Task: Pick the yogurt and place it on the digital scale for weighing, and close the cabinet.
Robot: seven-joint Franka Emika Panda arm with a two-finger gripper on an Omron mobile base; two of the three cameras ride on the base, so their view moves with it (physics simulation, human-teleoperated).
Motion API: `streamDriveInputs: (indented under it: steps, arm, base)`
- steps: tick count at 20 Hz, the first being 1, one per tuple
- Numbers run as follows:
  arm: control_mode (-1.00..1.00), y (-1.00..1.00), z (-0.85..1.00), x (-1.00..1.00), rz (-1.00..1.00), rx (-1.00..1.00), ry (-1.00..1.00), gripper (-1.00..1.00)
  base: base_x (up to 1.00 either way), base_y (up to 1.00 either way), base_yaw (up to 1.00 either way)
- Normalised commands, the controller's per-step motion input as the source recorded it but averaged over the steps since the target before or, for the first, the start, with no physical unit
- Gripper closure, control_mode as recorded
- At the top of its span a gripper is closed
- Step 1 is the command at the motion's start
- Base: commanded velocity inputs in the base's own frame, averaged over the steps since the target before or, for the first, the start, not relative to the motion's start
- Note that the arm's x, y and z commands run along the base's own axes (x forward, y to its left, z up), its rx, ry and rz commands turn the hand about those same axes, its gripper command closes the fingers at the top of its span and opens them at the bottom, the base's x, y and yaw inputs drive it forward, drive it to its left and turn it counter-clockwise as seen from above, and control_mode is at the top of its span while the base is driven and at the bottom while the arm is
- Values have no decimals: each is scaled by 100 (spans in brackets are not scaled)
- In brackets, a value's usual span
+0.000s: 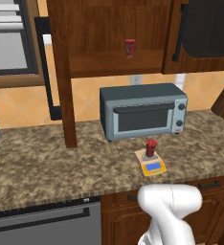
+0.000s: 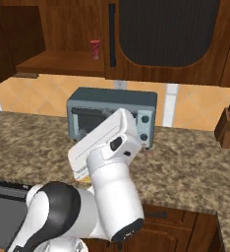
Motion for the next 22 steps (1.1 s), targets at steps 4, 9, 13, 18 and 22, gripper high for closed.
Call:
streamDriveInputs:
  steps: [4, 9, 13, 18, 22]
  arm:
    - [-100, 100, -2, -83, 0, 0, 3, -100]
    - [-100, 100, -23, -91, -3, -1, 0, -100]
    - [-100, 100, -65, -44, -11, 0, -5, -100]
    - [-100, 100, -64, -22, -3, 1, -24, -100]
    - [-100, 100, -43, -8, -4, 2, -38, -100]
  base:
    - [0, 0, 0]
    - [0, 0, 0]
    - [0, 0, 0]
    - [0, 0, 0]
    - [0, 0, 0]
